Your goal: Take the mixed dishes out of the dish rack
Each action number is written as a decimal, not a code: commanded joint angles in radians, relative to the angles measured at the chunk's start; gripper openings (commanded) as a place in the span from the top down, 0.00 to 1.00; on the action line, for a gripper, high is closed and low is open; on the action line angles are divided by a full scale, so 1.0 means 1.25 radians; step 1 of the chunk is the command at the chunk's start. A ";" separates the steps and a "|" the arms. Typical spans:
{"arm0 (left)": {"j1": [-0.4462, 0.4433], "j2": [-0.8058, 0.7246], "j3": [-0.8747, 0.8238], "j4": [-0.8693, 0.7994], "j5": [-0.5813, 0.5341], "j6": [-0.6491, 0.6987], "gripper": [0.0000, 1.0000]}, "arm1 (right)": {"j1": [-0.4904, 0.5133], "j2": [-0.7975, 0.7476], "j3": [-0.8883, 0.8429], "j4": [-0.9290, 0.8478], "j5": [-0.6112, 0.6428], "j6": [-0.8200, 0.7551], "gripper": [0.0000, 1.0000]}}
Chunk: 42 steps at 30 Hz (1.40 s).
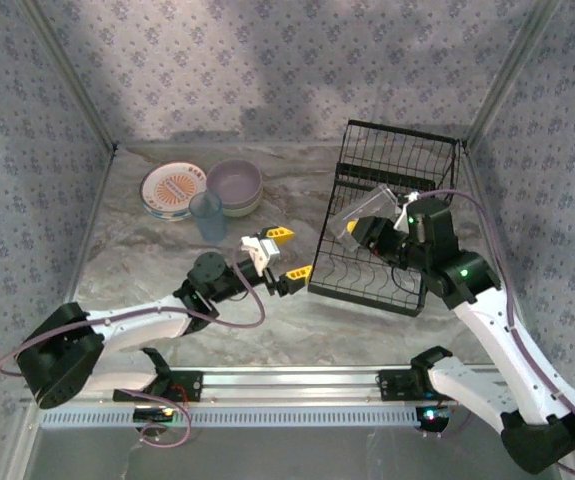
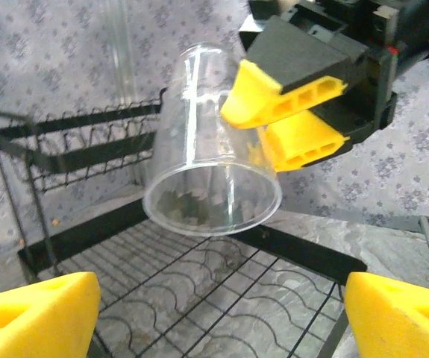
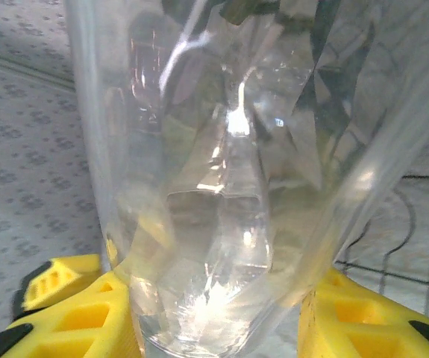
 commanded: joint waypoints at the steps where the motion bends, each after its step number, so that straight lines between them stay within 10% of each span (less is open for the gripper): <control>1: -0.014 0.014 0.053 0.056 0.039 0.070 0.17 | -0.010 -0.022 -0.010 0.062 -0.113 0.073 0.82; 42: 0.050 0.145 0.162 0.139 0.132 -0.051 0.52 | 0.030 -0.093 -0.047 0.077 -0.211 0.151 0.83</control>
